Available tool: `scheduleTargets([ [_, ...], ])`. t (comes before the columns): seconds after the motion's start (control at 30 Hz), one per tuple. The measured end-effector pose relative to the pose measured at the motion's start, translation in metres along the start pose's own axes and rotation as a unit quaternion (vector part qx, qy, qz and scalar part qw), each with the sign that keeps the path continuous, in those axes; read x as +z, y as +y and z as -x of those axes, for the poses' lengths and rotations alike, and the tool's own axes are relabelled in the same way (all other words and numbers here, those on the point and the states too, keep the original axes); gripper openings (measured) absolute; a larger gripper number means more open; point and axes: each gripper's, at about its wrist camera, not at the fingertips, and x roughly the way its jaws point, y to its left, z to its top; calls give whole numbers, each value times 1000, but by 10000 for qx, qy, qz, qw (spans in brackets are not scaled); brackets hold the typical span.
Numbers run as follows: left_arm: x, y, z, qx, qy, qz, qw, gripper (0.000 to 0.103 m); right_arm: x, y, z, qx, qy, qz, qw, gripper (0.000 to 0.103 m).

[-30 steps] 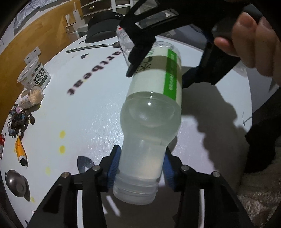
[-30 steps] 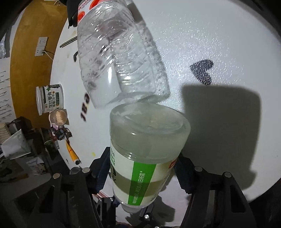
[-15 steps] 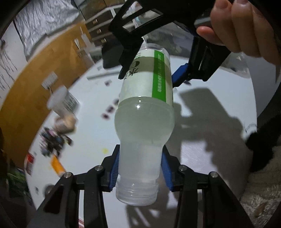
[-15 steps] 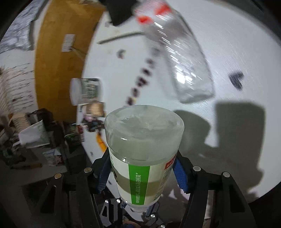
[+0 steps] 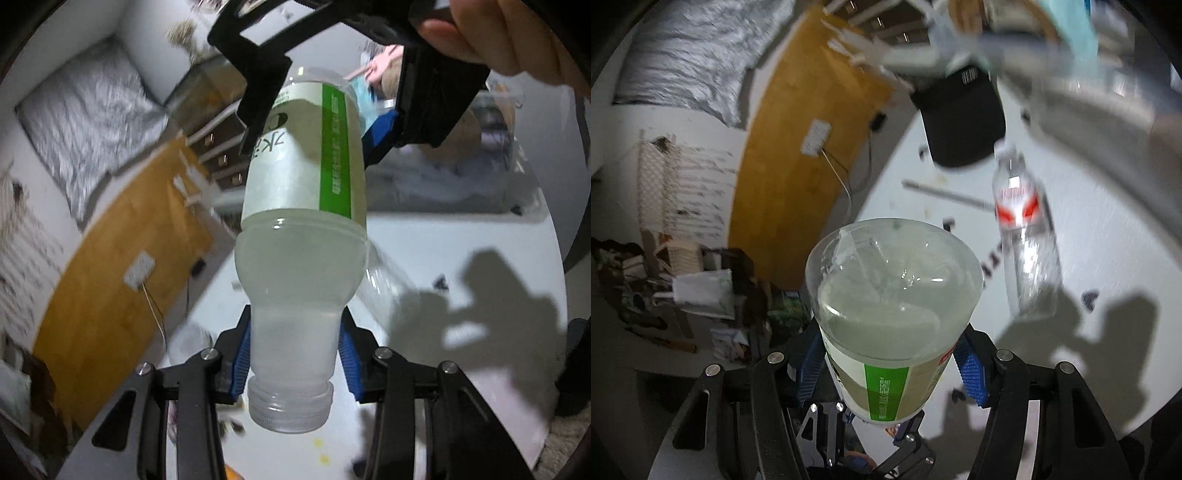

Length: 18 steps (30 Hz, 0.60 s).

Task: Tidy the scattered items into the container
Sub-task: 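Hold the bottle with both grippers and carry it toward the clear container, then bring the held bottle over the clear container beside the pink bunny toy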

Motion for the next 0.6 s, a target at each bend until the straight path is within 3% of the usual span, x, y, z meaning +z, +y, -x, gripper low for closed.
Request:
scheduleTargets([
  [0.17,48,-8,-4,-75,-481,-408,9980,41,20,-7,52,88,-610,-94,9981,64],
  [0.33,98,-27,-12,-234,-881,-1006,9907,41,40,-29,102,127,-1073,-373,9934,64],
  [0.6,172,-52,-37,-491,-1027,-1116,9872,41,87,-50,163,-72,-1557,-449,9868,64],
])
